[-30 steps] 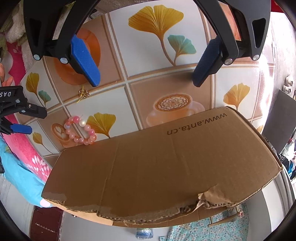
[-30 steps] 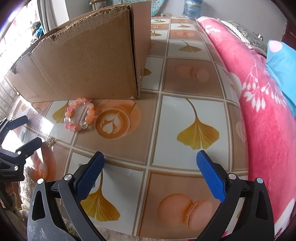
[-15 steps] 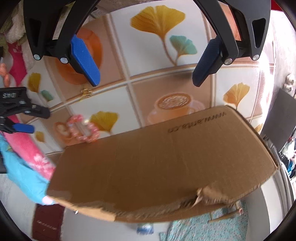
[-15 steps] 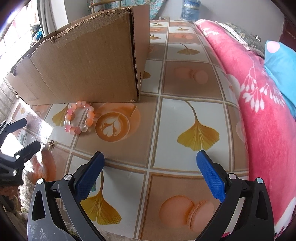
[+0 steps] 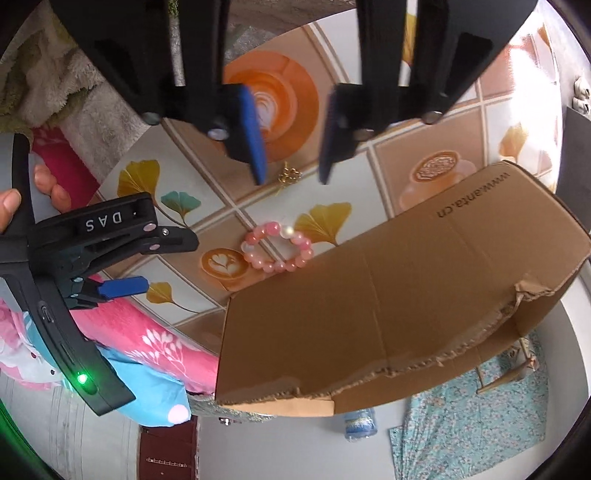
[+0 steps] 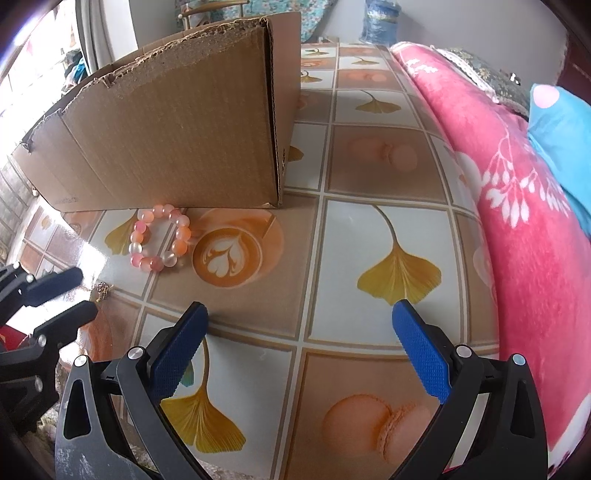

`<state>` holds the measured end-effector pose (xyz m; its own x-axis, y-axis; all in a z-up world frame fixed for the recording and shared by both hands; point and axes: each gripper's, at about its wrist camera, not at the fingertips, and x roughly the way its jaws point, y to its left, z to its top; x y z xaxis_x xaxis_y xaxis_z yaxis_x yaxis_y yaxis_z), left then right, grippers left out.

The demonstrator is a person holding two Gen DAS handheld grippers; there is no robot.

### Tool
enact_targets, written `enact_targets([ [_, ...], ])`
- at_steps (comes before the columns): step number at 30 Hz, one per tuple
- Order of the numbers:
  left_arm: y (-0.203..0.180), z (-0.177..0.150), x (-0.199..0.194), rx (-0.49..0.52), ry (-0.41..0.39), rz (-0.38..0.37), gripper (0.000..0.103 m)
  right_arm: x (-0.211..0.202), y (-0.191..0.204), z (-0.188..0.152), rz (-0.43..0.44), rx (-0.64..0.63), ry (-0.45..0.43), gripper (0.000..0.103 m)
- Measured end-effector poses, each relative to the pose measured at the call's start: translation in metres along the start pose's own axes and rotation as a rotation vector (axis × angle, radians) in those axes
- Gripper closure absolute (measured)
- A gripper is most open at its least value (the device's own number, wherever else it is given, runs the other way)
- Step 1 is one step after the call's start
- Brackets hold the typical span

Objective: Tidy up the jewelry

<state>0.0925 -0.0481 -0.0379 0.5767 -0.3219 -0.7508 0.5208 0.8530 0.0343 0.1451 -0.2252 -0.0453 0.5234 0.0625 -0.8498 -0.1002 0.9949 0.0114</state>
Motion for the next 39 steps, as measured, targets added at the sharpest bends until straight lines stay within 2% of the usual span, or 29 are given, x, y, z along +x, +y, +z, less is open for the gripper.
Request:
enact_targets([
  [2,0.000,0.001,0.003,0.001,0.014,-0.006,0.092,0.000,0.000,0.000,-0.001,0.001,-0.001,0.008],
  [4,-0.002,0.002,0.006,0.004,0.028,-0.008,0.095,0.000,0.000,0.000,-0.016,0.010,-0.001,0.008],
  [12,-0.004,0.006,0.011,0.012,0.045,-0.009,0.096,0.001,0.000,0.002,-0.013,0.008,-0.004,0.008],
  [14,-0.005,0.007,0.011,0.017,0.045,-0.005,0.103,0.001,0.000,0.002,-0.014,0.008,-0.005,0.008],
  [17,-0.003,0.007,0.010,0.015,0.040,-0.011,0.103,0.002,0.001,0.003,-0.014,0.008,-0.007,0.008],
  [21,0.002,0.012,-0.006,-0.003,0.000,-0.033,0.103,0.002,0.001,0.003,-0.011,0.003,-0.010,0.008],
  [26,0.019,0.030,-0.051,-0.072,-0.114,-0.064,0.103,0.001,0.000,0.002,-0.008,-0.002,-0.017,0.008],
  [28,0.027,0.033,-0.058,-0.095,-0.133,-0.072,0.103,0.001,0.000,0.002,-0.008,-0.002,-0.021,0.008],
  [32,0.033,0.024,-0.034,-0.141,-0.052,-0.108,0.103,0.000,0.001,0.002,-0.014,-0.015,-0.018,0.008],
  [34,0.030,0.017,-0.021,-0.157,-0.010,-0.159,0.102,-0.002,0.003,0.003,-0.017,-0.027,-0.015,0.008],
  [39,0.018,0.008,0.000,-0.128,0.038,-0.134,0.092,-0.010,0.002,0.008,0.016,-0.004,-0.038,0.008],
])
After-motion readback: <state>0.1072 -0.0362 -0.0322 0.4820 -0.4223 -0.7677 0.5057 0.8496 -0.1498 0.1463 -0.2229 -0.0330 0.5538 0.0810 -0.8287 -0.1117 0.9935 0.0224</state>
